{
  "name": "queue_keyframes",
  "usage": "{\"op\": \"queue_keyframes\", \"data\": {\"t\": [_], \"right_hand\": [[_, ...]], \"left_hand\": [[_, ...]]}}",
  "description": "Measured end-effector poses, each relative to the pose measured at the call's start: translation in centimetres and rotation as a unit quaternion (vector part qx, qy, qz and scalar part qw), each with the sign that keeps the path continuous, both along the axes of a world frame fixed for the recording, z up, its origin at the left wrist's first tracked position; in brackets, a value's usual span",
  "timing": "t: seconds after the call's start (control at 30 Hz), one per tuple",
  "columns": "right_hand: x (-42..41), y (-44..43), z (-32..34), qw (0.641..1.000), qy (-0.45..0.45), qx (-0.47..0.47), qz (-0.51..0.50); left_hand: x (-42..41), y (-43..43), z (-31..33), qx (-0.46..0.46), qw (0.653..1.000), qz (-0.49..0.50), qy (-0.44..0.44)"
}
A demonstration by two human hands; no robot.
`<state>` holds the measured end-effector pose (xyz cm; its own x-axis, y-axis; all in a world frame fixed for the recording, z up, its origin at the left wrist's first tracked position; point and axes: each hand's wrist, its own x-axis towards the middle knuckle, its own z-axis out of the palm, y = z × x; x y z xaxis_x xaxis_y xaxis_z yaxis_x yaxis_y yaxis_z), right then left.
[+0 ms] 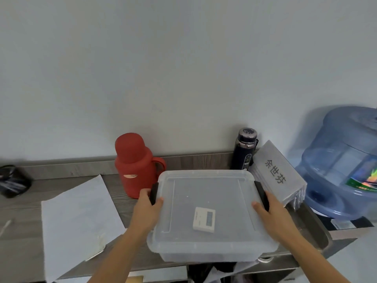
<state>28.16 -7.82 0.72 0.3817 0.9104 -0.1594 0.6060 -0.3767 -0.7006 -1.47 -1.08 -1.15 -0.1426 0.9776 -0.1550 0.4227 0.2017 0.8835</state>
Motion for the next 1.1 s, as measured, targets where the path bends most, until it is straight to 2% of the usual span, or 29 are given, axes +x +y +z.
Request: {"op": "queue_keyframes", "data": {"t": [0.13,0.27,0.43,0.57,0.73,0.87,1.1], "right_hand": [[-2.5,-2.1,-0.1,1.000,-0.011,0.000,0.020],[-4.4,-3.2,-0.2,0.998,-0.015,0.016,0.065],[-6.6,-3.8,-0.8,0.986,0.026,0.016,0.164],[-8.1,-4.5,-2.1,0.960,0.032,-0.003,0.279],[-9.3,-6.6,-3.9,0.895,0.013,-0.037,0.445],[-11.9,-10.9,-4.8,0.820,-0.064,-0.028,0.568],[-17.6,-23.1,-6.7,0.693,-0.144,-0.025,0.706]], "left_hand": [[-2.1,-3.8,0.1,0.016,0.998,0.019,0.058],[-3.9,-8.3,0.9,0.032,0.993,0.082,0.083],[-6.0,-15.3,0.6,0.031,0.976,0.184,0.112],[-5.9,-22.0,-0.1,-0.004,0.943,0.299,0.144],[-1.9,-33.0,-2.3,-0.088,0.873,0.465,0.119],[2.1,-42.5,-3.8,-0.137,0.777,0.609,0.079],[7.0,-58.1,-6.3,-0.181,0.651,0.735,0.050]]}}
